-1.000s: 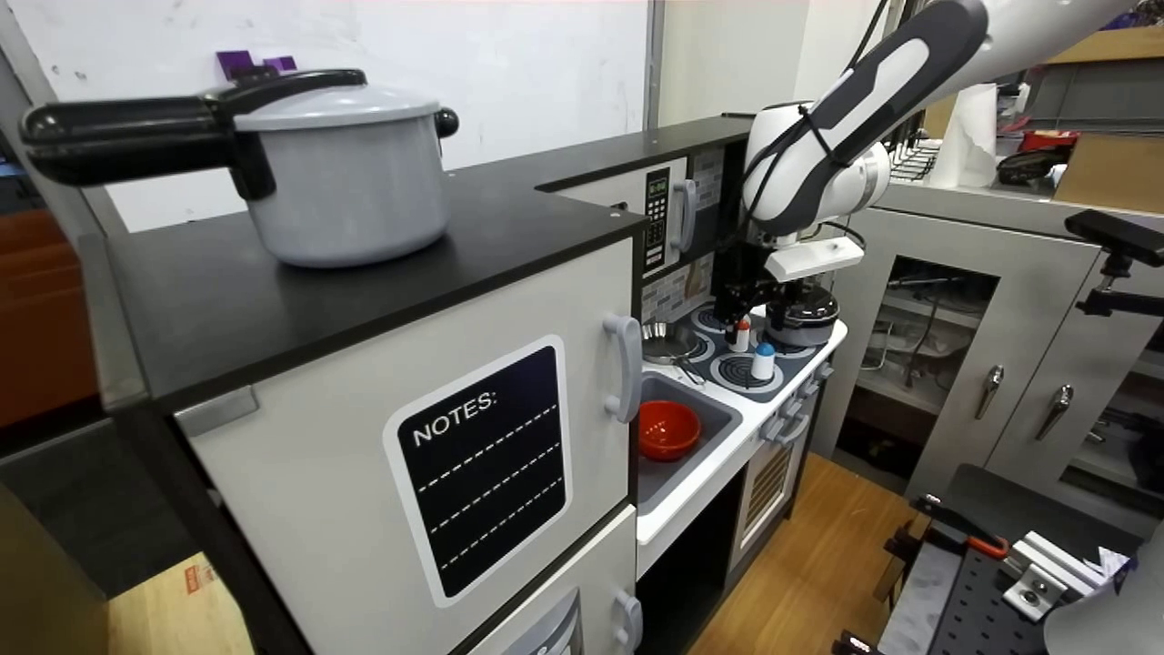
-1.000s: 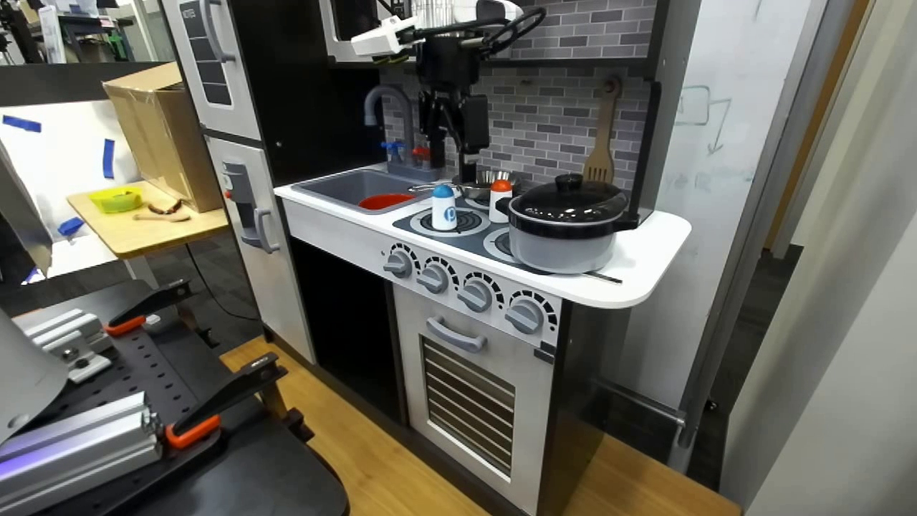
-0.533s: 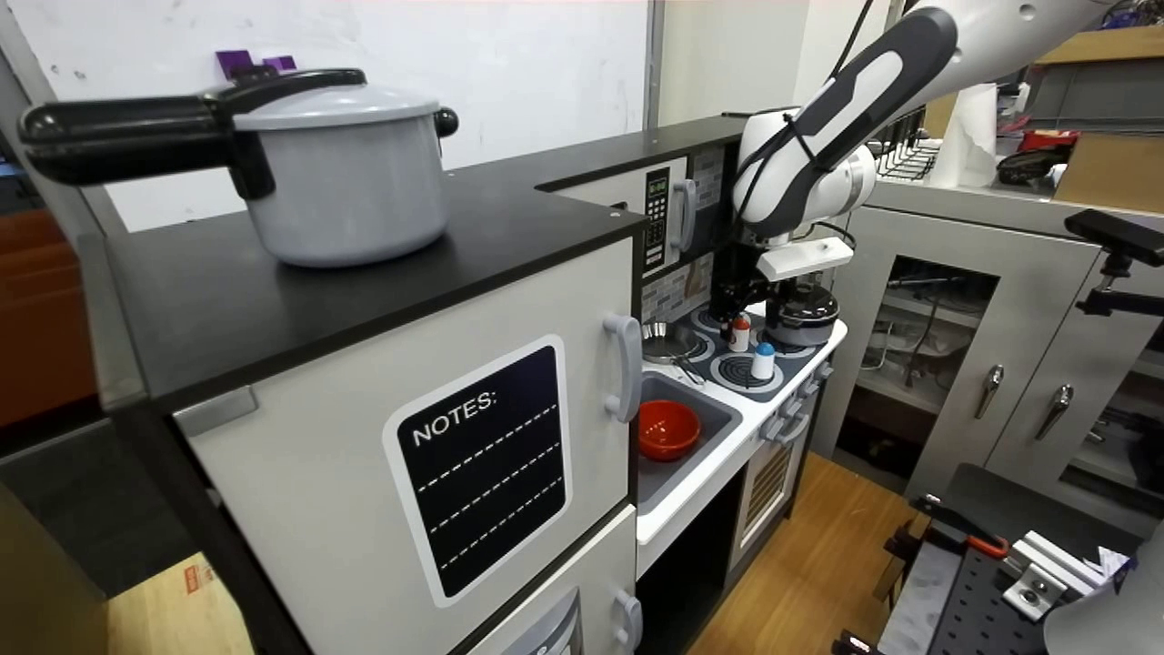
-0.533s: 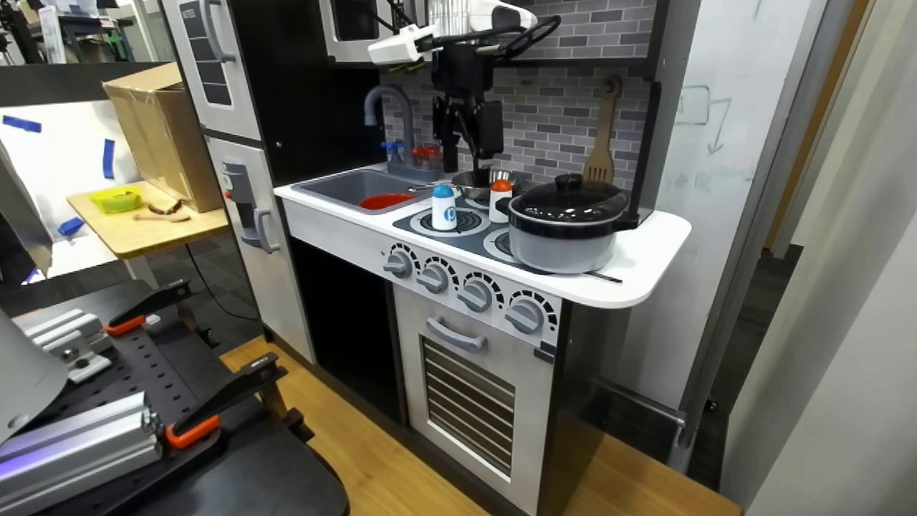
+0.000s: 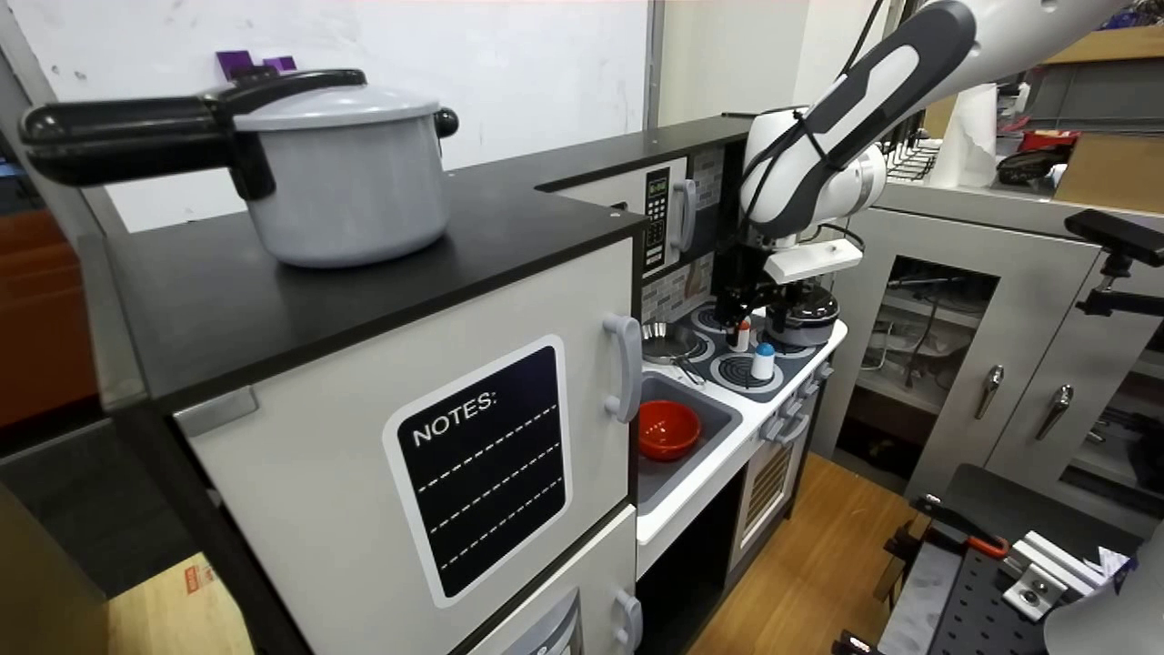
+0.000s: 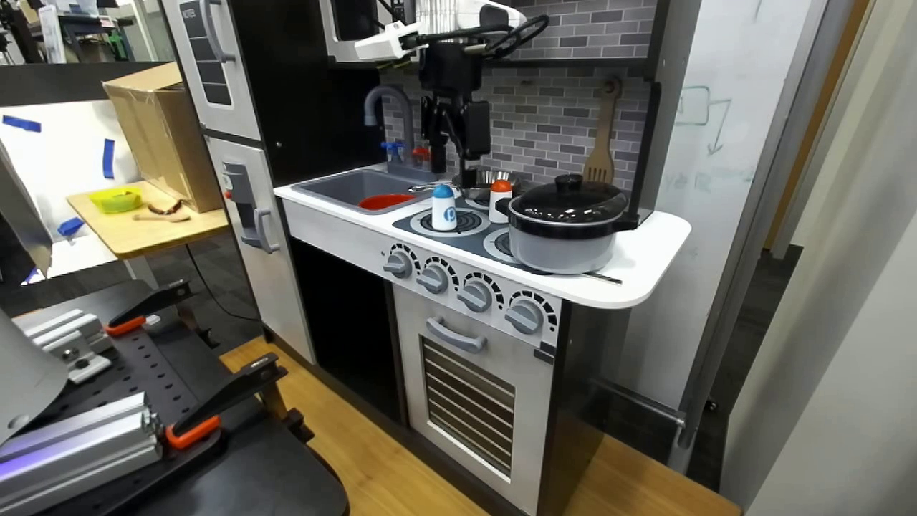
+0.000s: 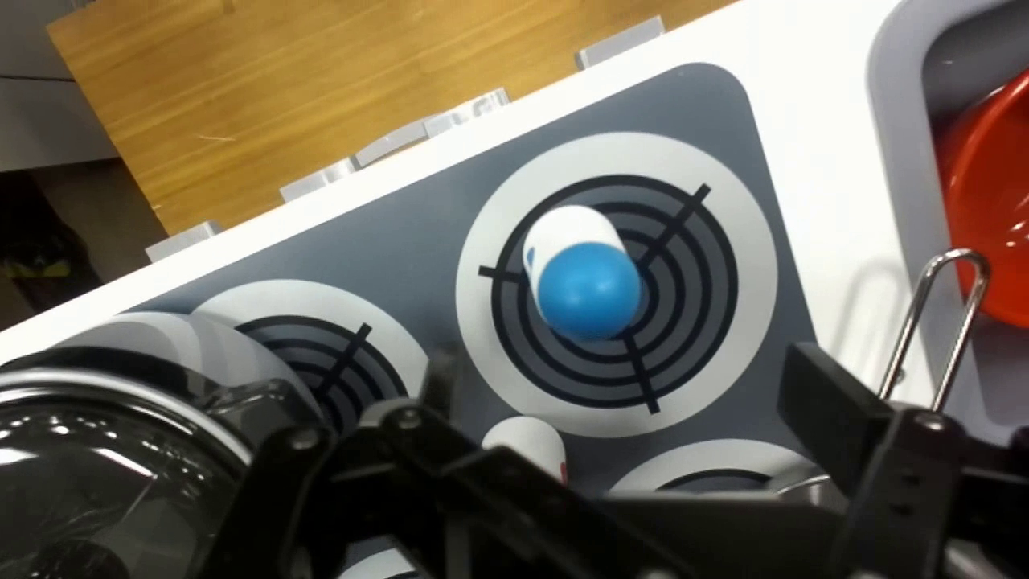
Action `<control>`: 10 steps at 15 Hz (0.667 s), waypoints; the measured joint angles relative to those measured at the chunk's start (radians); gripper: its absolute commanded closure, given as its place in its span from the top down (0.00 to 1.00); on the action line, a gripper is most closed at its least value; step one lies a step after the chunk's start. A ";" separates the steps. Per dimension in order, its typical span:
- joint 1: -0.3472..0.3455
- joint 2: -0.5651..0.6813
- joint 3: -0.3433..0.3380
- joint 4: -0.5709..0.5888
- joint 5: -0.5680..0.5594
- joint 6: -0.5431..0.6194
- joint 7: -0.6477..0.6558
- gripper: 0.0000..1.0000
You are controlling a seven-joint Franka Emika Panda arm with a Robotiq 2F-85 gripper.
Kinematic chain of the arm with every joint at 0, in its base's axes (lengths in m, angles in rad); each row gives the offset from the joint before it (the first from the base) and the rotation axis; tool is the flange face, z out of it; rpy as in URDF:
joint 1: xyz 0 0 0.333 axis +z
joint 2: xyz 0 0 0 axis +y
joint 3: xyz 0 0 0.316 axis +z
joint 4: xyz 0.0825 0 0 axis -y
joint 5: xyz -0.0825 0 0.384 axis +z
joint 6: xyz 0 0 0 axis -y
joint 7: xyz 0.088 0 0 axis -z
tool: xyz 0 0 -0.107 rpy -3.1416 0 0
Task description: Put the blue and white salt shaker on the shelf above the stove
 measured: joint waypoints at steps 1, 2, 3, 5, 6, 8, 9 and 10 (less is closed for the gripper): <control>0.002 -0.005 0.003 -0.009 0.000 0.000 0.000 1.00; 0.003 -0.009 0.006 -0.018 -0.001 0.000 0.000 1.00; 0.005 -0.010 0.007 -0.025 -0.001 0.000 0.000 1.00; 0.006 -0.011 0.007 -0.036 -0.002 0.000 0.002 1.00; 0.006 -0.011 0.007 -0.040 -0.002 0.000 0.003 1.00; 0.005 -0.011 0.006 -0.047 -0.002 0.000 0.004 1.00; 0.005 -0.011 0.005 -0.049 -0.002 0.000 0.005 1.00; 0.004 -0.011 0.004 -0.051 -0.002 0.000 0.006 1.00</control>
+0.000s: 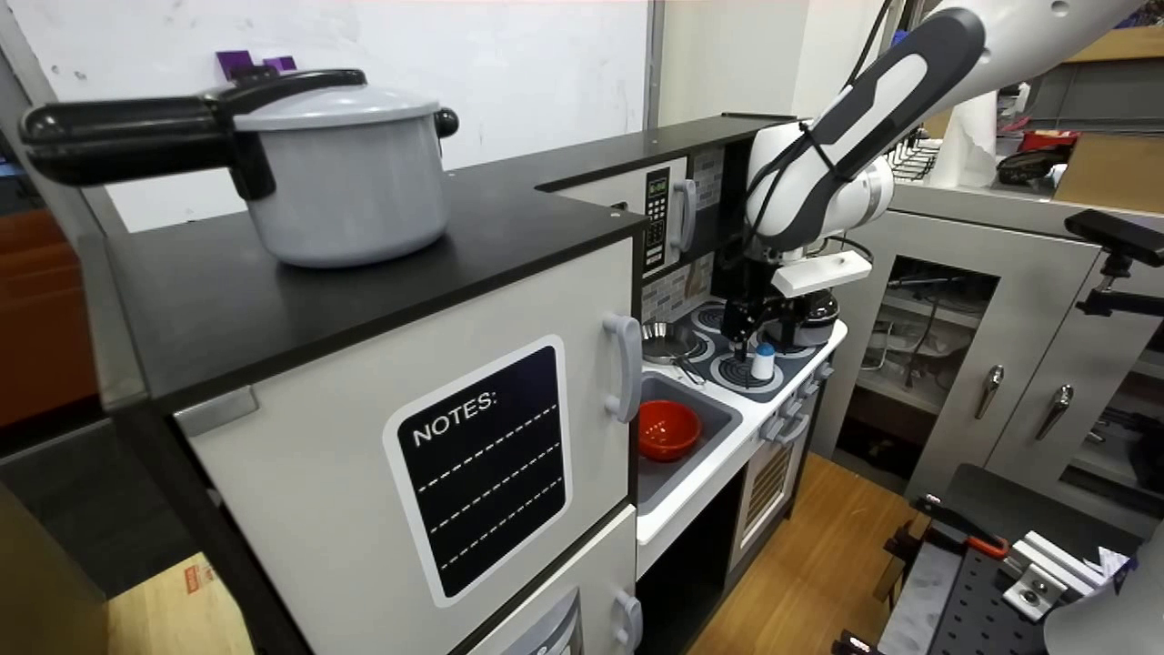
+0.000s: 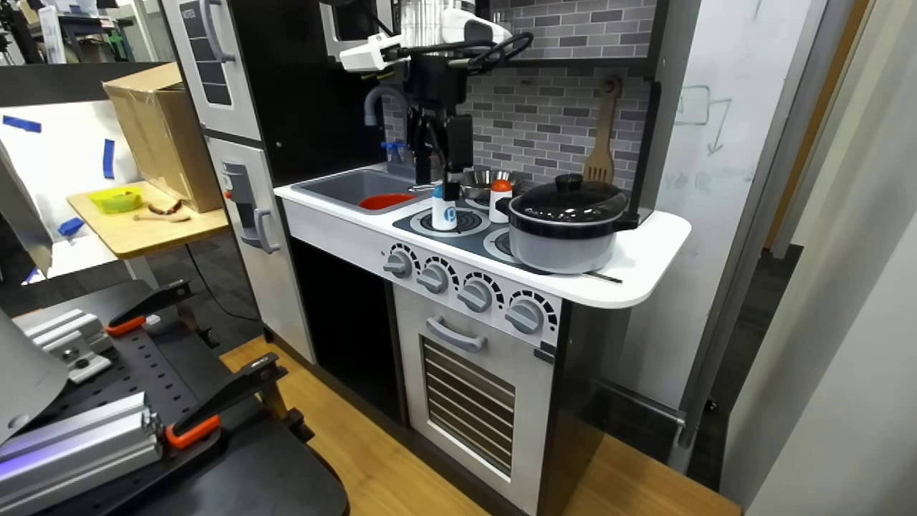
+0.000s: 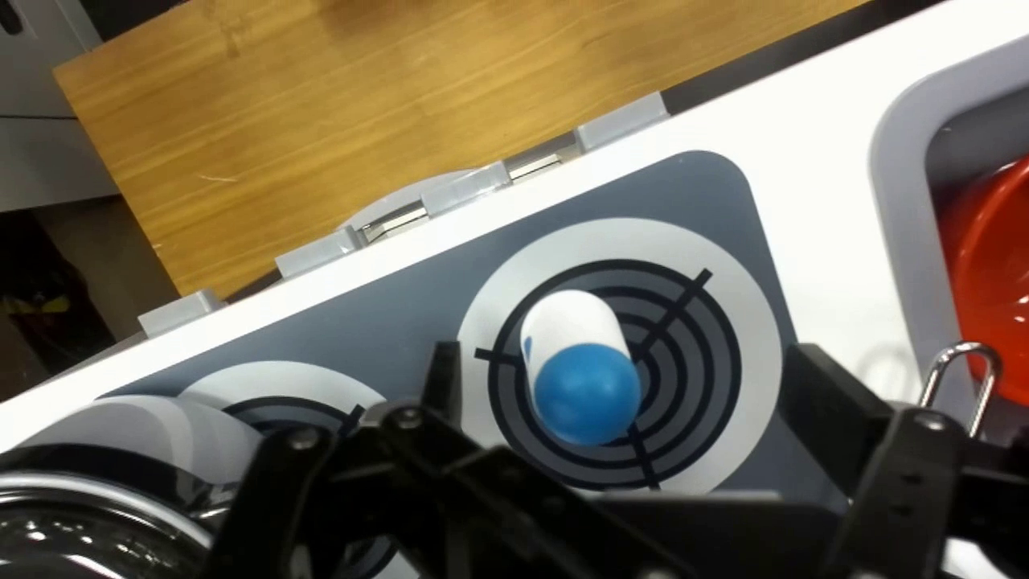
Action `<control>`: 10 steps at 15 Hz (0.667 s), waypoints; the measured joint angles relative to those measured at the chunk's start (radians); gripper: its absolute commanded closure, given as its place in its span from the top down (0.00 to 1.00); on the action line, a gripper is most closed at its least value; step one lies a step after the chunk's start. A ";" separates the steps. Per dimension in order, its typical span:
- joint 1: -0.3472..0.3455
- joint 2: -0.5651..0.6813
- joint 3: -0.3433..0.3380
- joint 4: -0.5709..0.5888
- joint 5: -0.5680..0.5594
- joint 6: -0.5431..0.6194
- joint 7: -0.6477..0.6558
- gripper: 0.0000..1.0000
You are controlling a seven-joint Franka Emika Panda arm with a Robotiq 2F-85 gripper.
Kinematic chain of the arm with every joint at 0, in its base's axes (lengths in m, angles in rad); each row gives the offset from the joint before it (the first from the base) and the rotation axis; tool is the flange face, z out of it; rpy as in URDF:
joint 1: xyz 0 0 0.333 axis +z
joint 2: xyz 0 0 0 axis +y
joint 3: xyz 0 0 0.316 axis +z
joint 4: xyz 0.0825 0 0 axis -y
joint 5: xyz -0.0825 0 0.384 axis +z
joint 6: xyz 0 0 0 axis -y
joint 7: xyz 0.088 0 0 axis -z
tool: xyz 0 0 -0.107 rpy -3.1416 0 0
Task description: Put the blue and white salt shaker on the shelf above the stove
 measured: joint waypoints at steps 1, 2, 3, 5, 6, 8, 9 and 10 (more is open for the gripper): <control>0.000 0.000 -0.001 -0.002 0.000 0.000 0.001 1.00; -0.001 0.000 -0.002 -0.003 0.001 0.000 0.002 1.00; -0.003 0.001 -0.002 -0.003 0.012 0.000 0.002 1.00; -0.006 0.006 -0.002 -0.003 0.057 0.000 0.001 1.00; -0.008 0.009 -0.002 -0.002 0.077 0.000 0.000 0.97; -0.012 0.011 -0.002 -0.001 0.106 0.000 0.000 0.92; -0.013 0.011 -0.002 0.000 0.117 0.000 0.000 0.92; -0.013 0.011 -0.002 0.000 0.124 0.000 0.000 0.92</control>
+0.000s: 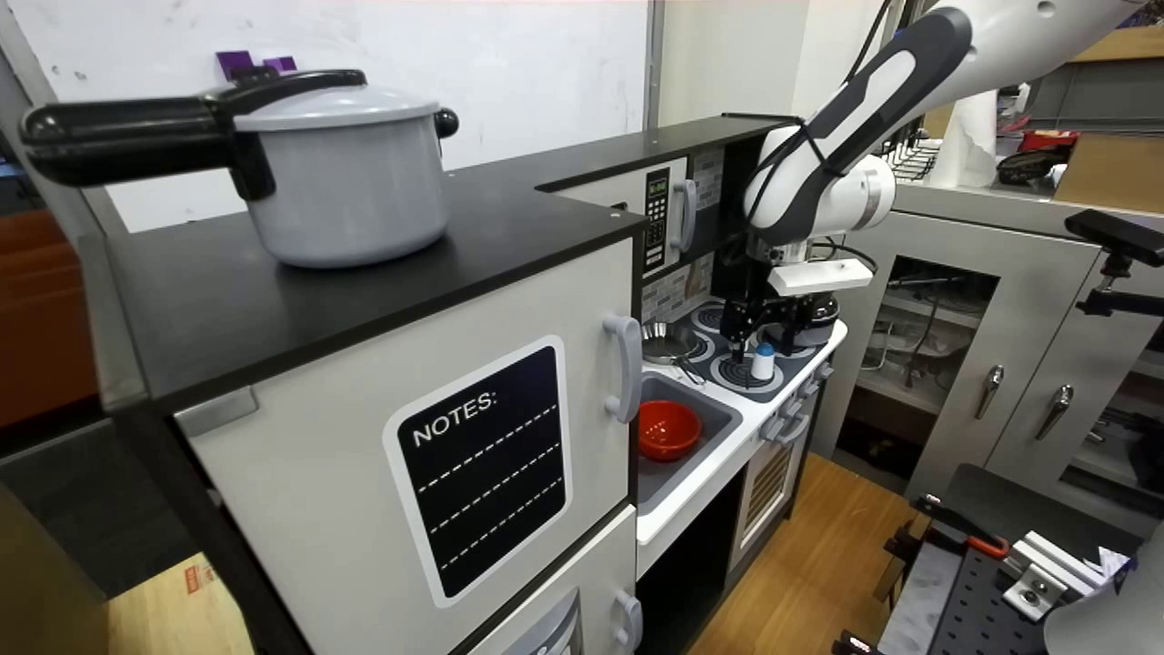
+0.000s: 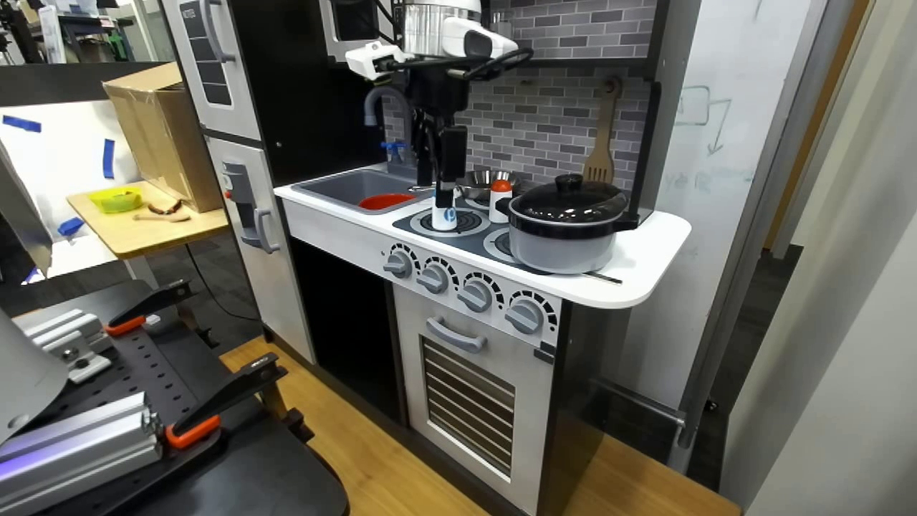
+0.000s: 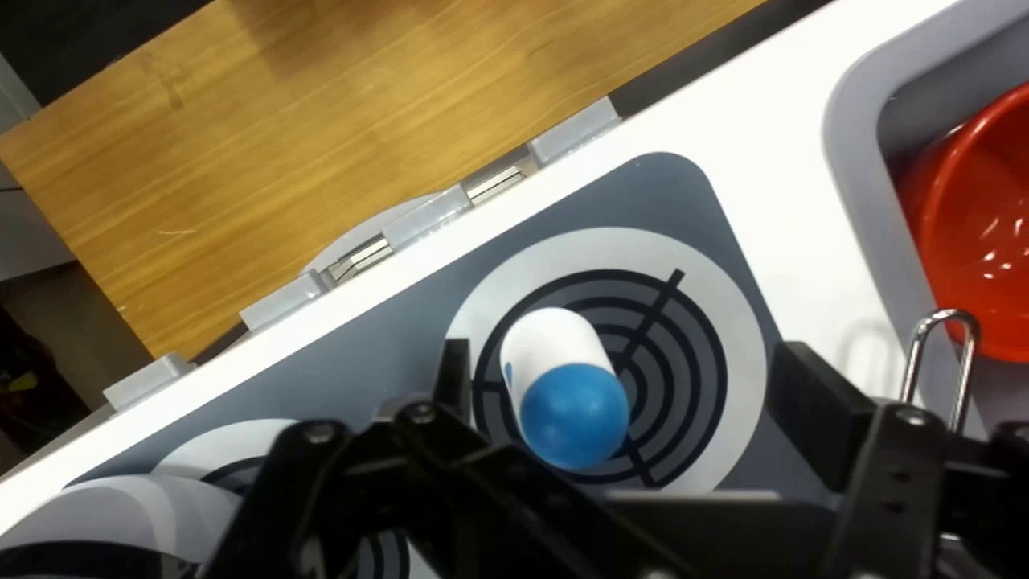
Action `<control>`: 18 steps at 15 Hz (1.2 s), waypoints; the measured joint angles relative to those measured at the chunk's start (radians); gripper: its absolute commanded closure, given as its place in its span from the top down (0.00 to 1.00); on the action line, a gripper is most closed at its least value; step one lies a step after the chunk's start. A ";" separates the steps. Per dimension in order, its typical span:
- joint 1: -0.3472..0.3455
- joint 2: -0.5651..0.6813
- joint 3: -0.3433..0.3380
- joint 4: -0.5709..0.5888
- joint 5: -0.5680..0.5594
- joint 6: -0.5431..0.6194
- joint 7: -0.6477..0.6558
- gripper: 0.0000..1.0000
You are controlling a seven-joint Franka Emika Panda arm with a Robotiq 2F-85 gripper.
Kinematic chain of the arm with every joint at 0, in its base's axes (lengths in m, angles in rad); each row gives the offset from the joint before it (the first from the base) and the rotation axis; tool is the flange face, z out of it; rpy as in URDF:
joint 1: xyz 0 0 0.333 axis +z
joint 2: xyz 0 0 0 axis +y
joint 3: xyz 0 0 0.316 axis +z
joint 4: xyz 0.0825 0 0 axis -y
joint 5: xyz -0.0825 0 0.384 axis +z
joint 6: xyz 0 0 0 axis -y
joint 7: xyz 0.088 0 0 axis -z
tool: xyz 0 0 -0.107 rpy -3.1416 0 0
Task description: Put the blue and white salt shaker on the shelf above the stove
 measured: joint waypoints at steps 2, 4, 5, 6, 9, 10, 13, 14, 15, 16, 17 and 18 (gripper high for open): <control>-0.002 0.000 -0.001 0.001 0.006 0.000 0.000 0.94; -0.007 0.001 -0.004 0.002 0.006 0.000 0.000 0.94; -0.010 0.001 -0.006 0.002 0.006 0.000 0.000 0.94; -0.012 0.001 -0.009 0.002 0.006 0.000 0.000 0.94; -0.018 0.002 -0.015 0.002 0.006 0.000 0.000 0.87; -0.019 0.003 -0.015 0.002 0.006 0.000 0.000 0.67; -0.019 0.004 -0.012 0.002 0.006 0.000 0.000 0.48; -0.018 0.004 -0.010 0.002 0.008 0.001 -0.001 0.41; -0.017 0.006 -0.008 0.003 0.010 0.001 -0.002 0.33; -0.016 0.008 -0.007 0.005 0.013 0.001 -0.003 0.27; -0.016 0.012 -0.005 0.008 0.018 0.001 -0.007 0.18; -0.016 0.017 -0.004 0.013 0.022 0.001 -0.010 0.13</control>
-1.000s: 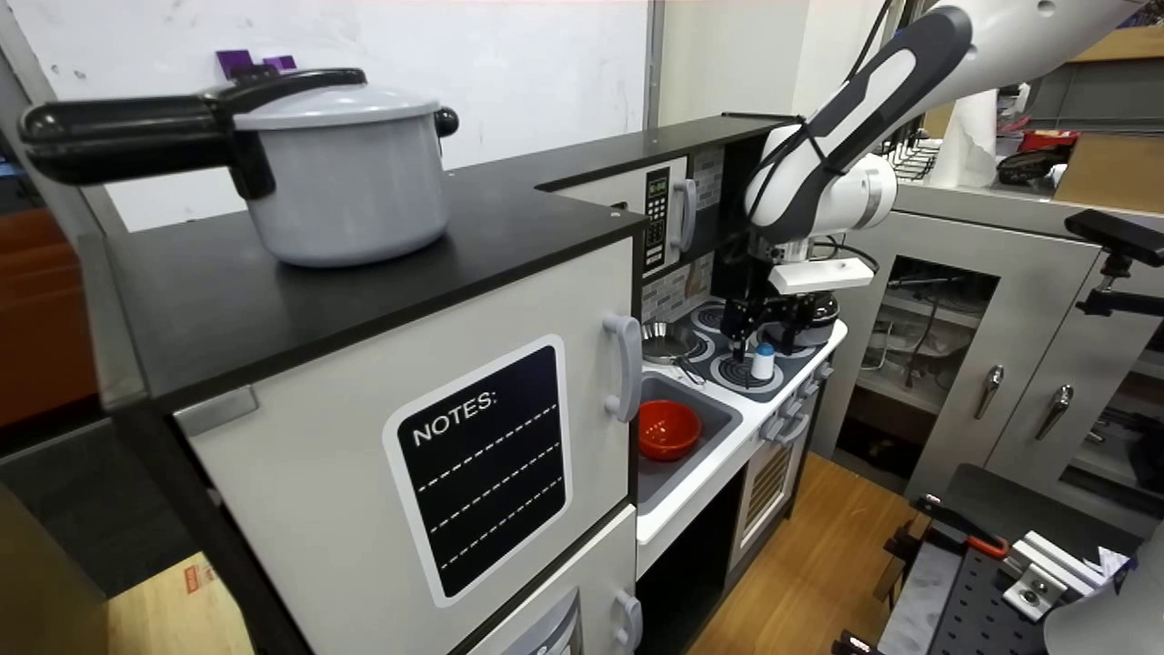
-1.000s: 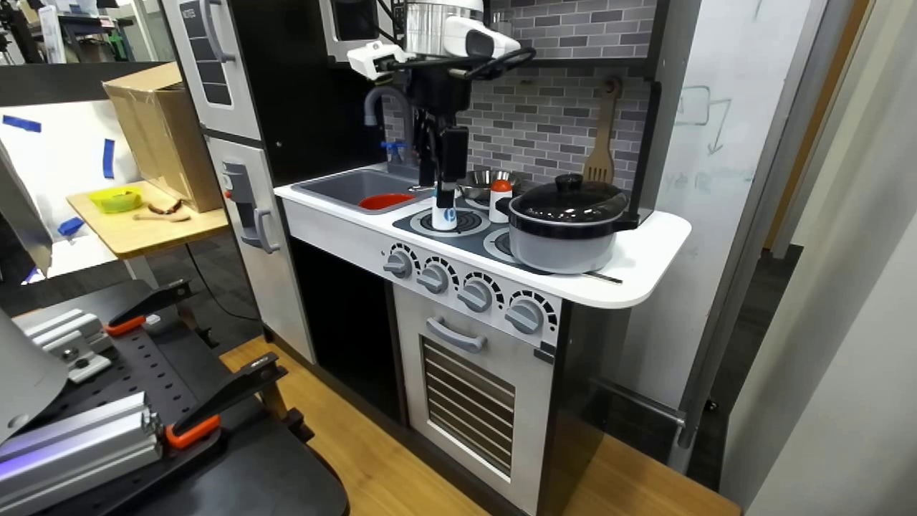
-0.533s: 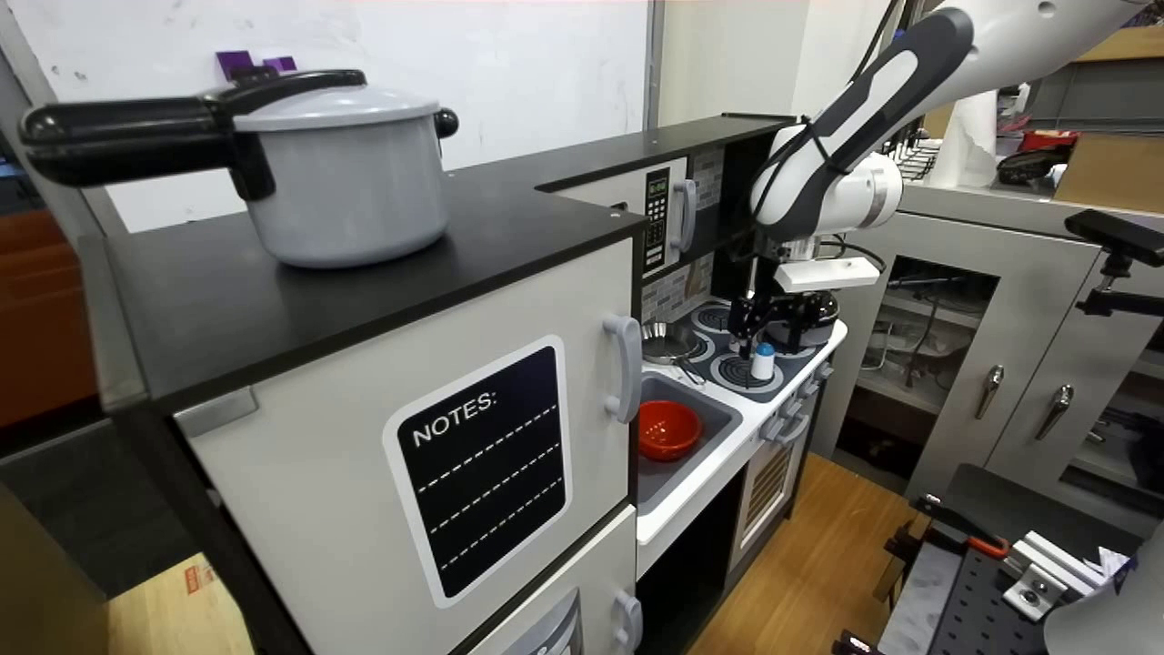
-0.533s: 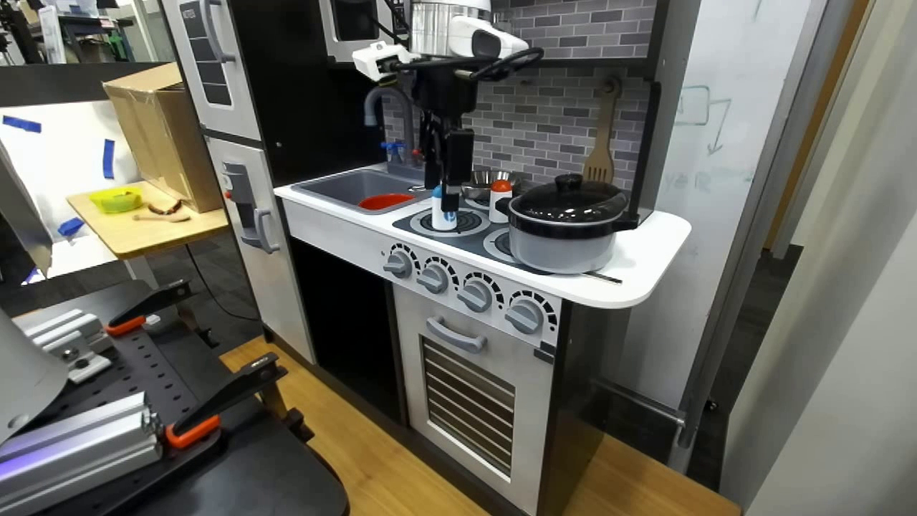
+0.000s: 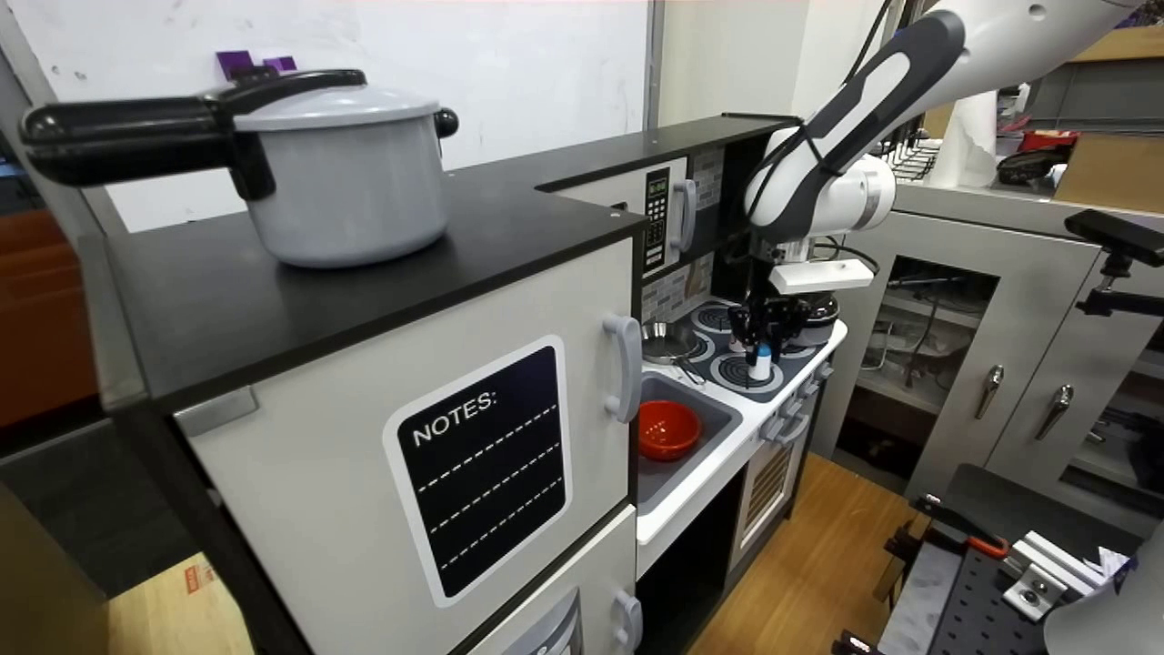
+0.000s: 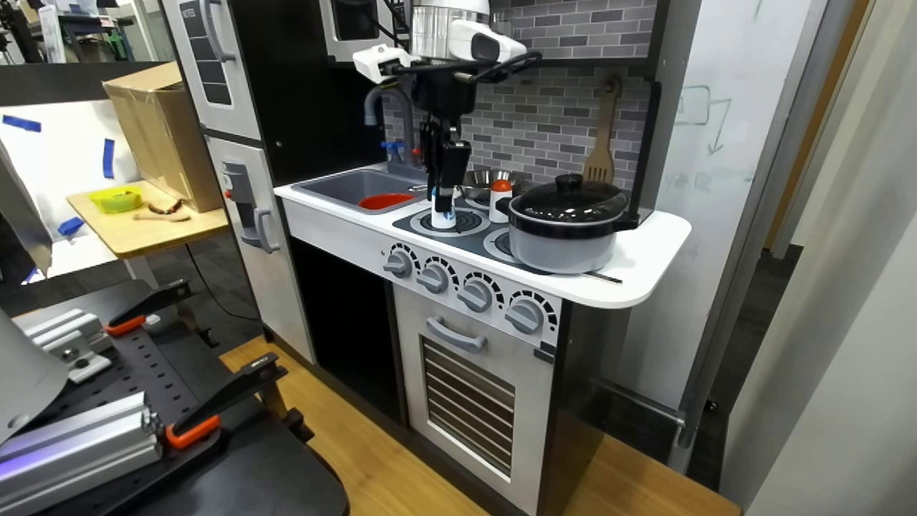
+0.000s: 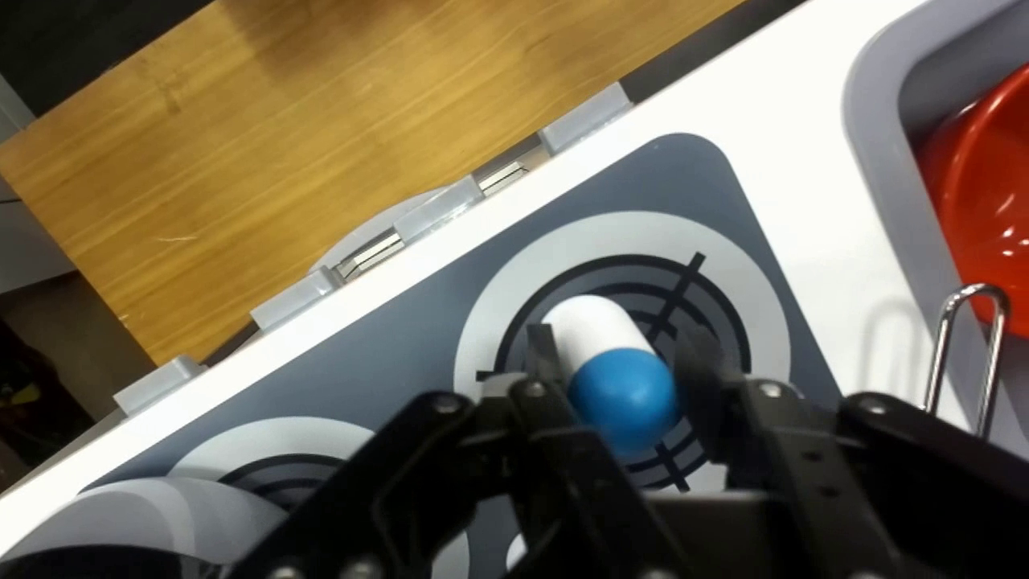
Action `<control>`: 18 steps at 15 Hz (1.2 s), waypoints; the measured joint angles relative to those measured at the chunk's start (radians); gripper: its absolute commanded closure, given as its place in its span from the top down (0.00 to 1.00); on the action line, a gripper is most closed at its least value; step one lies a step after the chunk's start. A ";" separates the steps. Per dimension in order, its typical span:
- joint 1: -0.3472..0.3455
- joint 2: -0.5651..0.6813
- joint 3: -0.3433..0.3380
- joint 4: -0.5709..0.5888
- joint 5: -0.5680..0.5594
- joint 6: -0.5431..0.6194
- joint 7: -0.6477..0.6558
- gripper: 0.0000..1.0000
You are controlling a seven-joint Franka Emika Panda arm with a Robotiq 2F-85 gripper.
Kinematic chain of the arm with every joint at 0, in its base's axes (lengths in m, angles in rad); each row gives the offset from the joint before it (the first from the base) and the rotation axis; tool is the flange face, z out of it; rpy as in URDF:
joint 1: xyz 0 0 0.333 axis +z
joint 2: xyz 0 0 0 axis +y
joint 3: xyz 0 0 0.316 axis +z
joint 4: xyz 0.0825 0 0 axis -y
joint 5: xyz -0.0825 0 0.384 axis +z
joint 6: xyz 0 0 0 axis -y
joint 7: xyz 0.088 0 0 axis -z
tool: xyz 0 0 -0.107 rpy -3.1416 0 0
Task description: Put the blue and white salt shaker on the shelf above the stove
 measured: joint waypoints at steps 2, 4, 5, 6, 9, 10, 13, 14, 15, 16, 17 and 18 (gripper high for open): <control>0.000 0.010 0.001 0.013 0.004 0.000 -0.006 0.09; 0.000 0.015 0.001 0.018 0.004 0.000 -0.012 0.09; -0.001 0.016 0.001 0.019 0.004 0.000 -0.013 0.09; -0.001 0.016 0.001 0.019 0.004 0.000 -0.015 0.09; -0.001 0.008 -0.002 0.021 0.000 0.002 -0.024 0.09; -0.001 -0.002 -0.002 0.021 0.000 0.003 -0.032 0.09; -0.001 -0.065 -0.001 0.005 0.000 0.002 -0.062 0.09; 0.000 -0.094 0.000 -0.009 0.000 0.001 -0.071 0.09; 0.002 -0.123 0.001 -0.027 0.000 0.001 -0.080 0.09; 0.004 -0.152 0.002 -0.047 0.000 0.001 -0.087 0.09; 0.006 -0.178 0.005 -0.067 0.005 0.001 -0.096 0.09; 0.008 -0.200 0.007 -0.087 0.012 0.000 -0.105 0.09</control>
